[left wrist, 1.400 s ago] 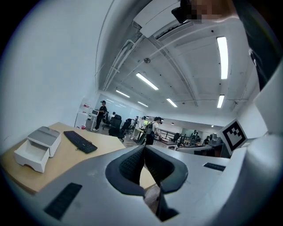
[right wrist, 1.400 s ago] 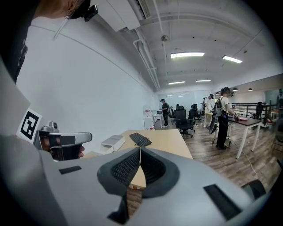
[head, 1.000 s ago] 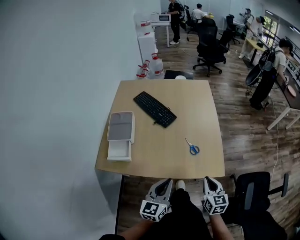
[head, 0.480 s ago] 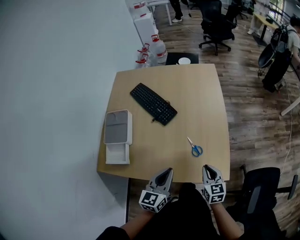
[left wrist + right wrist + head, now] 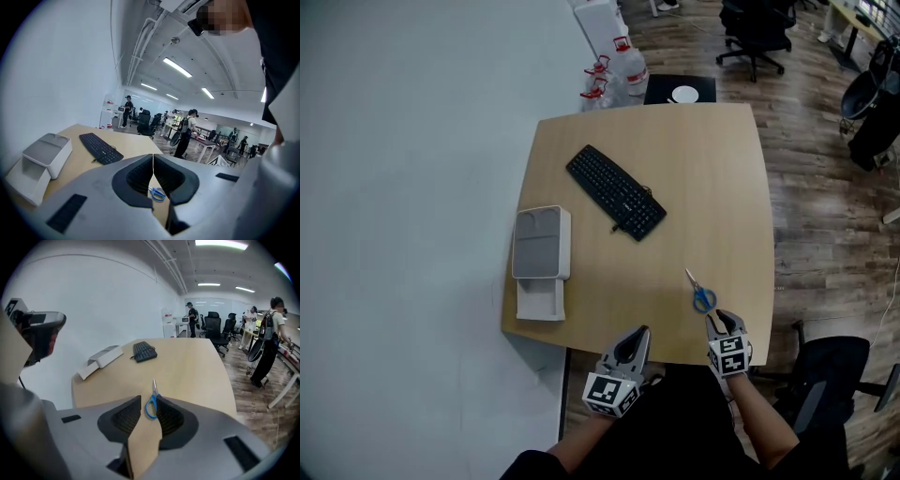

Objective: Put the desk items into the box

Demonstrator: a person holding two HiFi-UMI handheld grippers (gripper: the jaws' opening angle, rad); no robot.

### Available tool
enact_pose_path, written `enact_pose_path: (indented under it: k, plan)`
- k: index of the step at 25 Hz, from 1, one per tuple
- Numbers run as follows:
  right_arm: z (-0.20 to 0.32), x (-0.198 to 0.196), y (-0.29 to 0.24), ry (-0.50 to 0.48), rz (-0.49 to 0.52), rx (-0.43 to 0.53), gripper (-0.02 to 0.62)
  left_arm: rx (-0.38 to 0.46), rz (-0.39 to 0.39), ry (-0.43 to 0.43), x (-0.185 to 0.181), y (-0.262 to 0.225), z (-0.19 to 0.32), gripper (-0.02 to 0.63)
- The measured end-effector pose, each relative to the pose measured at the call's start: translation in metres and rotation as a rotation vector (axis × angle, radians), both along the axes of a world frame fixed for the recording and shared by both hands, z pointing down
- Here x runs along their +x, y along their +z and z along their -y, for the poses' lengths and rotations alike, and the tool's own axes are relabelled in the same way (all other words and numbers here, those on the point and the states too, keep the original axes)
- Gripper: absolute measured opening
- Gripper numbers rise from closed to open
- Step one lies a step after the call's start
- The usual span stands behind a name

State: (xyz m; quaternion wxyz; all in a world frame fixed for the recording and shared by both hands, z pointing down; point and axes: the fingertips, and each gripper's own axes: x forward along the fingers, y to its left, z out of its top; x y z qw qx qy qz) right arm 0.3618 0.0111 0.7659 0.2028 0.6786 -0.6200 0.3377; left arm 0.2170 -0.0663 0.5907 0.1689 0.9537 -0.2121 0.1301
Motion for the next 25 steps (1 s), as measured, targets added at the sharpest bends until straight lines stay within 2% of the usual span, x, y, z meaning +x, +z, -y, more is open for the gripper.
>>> enact_pose_path:
  k: [6,9,14,17,20,25]
  plan:
    - [0.009,-0.001,0.049,-0.079,0.029,-0.13,0.191,-0.006,0.028,-0.081,-0.006,0.002,0.022,0.015]
    - [0.014,0.003,0.066,-0.091,0.03,-0.166,0.193,-0.023,0.04,-0.117,-0.007,0.006,0.026,0.015]
    - [0.03,0.005,0.095,-0.191,-0.024,-0.211,0.193,-0.045,0.074,-0.162,-0.012,0.02,0.032,0.015]
    - [0.033,0.005,0.107,-0.22,-0.012,-0.257,0.193,-0.063,0.101,-0.188,-0.021,0.026,0.034,0.015]
    - [0.035,0.011,0.11,-0.222,-0.034,-0.284,0.155,-0.076,0.117,-0.216,-0.026,0.03,0.039,0.015]
    - [0.036,0.013,0.11,-0.227,-0.065,-0.289,0.141,-0.099,0.146,-0.256,-0.036,0.043,0.042,0.015]
